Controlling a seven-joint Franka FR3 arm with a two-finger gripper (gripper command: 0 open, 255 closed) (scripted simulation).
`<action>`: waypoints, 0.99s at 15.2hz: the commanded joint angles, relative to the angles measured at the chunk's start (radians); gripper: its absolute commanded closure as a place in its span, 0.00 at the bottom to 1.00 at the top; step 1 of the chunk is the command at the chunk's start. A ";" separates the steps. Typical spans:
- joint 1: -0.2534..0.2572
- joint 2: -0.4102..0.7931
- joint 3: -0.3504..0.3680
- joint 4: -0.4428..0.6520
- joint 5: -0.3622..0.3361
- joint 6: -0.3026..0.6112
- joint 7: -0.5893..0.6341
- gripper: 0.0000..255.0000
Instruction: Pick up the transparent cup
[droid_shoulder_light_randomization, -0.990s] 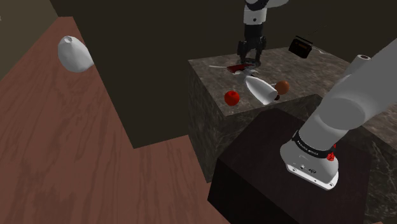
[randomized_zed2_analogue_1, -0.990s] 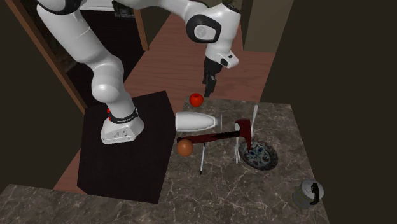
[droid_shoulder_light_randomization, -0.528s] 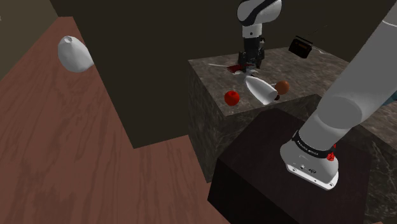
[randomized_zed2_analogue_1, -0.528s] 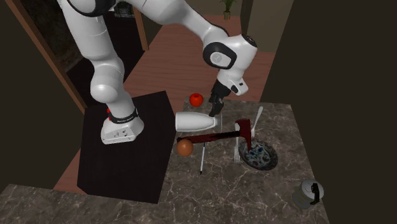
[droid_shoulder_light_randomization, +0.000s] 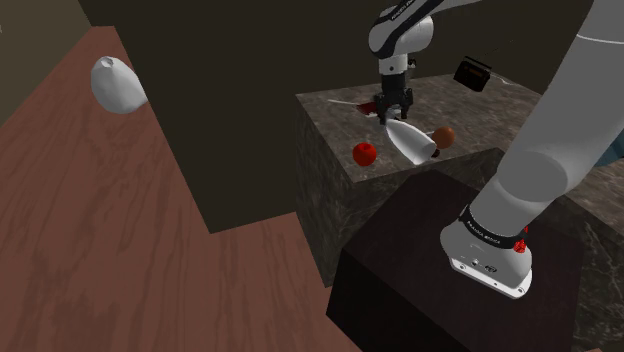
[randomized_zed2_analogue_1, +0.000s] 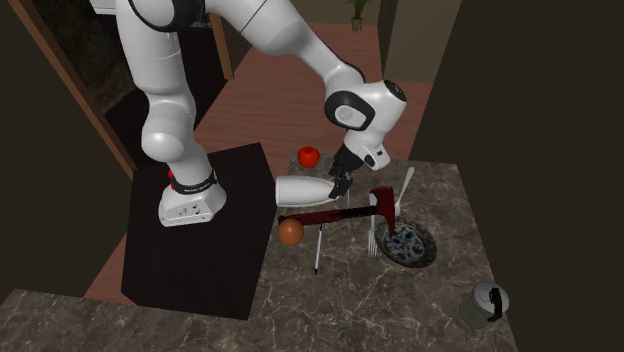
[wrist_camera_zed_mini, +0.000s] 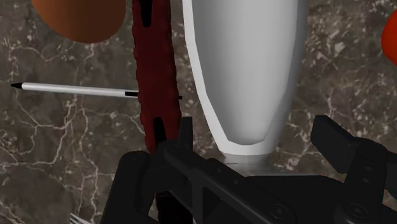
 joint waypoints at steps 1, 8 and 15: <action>-0.002 0.025 0.001 -0.007 0.006 0.032 -0.004 0.00; -0.002 0.023 0.001 -0.008 0.006 0.030 -0.004 1.00; -0.001 0.006 0.000 -0.001 0.001 0.007 -0.001 1.00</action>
